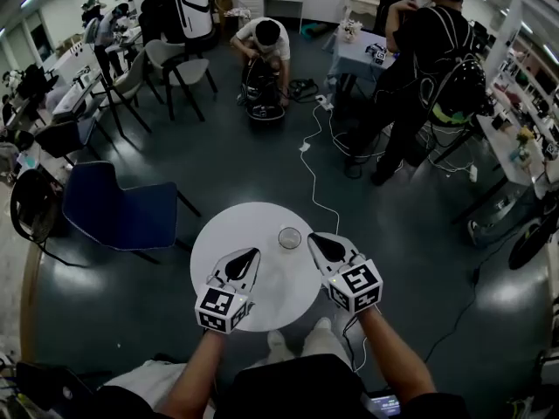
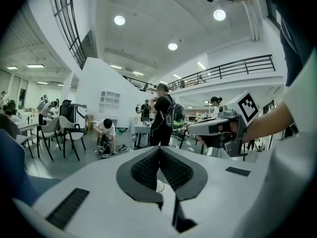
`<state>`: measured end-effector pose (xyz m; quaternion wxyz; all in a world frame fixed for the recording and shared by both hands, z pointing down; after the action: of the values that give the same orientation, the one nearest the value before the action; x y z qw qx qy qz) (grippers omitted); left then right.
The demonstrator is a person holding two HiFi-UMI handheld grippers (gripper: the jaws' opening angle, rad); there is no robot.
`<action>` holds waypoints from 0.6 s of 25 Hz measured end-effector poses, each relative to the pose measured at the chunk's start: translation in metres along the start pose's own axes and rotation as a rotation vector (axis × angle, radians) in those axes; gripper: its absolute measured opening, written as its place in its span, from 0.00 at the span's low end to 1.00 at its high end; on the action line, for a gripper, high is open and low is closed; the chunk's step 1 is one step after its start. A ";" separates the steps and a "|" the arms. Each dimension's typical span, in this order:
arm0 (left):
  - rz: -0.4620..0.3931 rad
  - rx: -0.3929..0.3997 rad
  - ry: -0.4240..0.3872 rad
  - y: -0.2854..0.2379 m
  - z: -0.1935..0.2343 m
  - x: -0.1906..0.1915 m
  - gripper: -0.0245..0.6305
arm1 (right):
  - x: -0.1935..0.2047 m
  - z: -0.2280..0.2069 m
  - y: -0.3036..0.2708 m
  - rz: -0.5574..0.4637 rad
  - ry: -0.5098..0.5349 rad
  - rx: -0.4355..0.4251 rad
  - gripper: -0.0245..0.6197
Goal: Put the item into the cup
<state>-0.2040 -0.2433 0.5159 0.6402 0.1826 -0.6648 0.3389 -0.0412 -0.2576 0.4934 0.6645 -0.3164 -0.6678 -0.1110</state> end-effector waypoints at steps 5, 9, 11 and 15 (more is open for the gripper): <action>-0.023 0.007 -0.005 0.001 0.002 -0.007 0.06 | -0.003 0.000 0.001 -0.004 0.007 0.005 0.06; -0.036 0.010 -0.003 0.007 0.004 -0.013 0.06 | -0.008 0.005 0.001 -0.003 0.019 0.006 0.06; -0.046 0.010 0.000 0.011 0.005 -0.017 0.06 | -0.012 0.007 0.003 -0.005 0.027 0.004 0.06; -0.061 -0.002 0.000 0.011 -0.005 -0.020 0.06 | -0.013 0.007 0.012 -0.006 0.057 -0.009 0.06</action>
<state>-0.2054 -0.2363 0.4939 0.6502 0.2022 -0.6593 0.3188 -0.0411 -0.2478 0.4766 0.6814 -0.3141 -0.6492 -0.1251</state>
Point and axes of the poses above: the fingertips, and each gripper's own axes: y backward along the fingers, z to its left, x out of its underside, the point moved 4 cm from there along y, backward along the fingers, and after that the axes turned 3 degrees about -y, right-handed, at the moved point
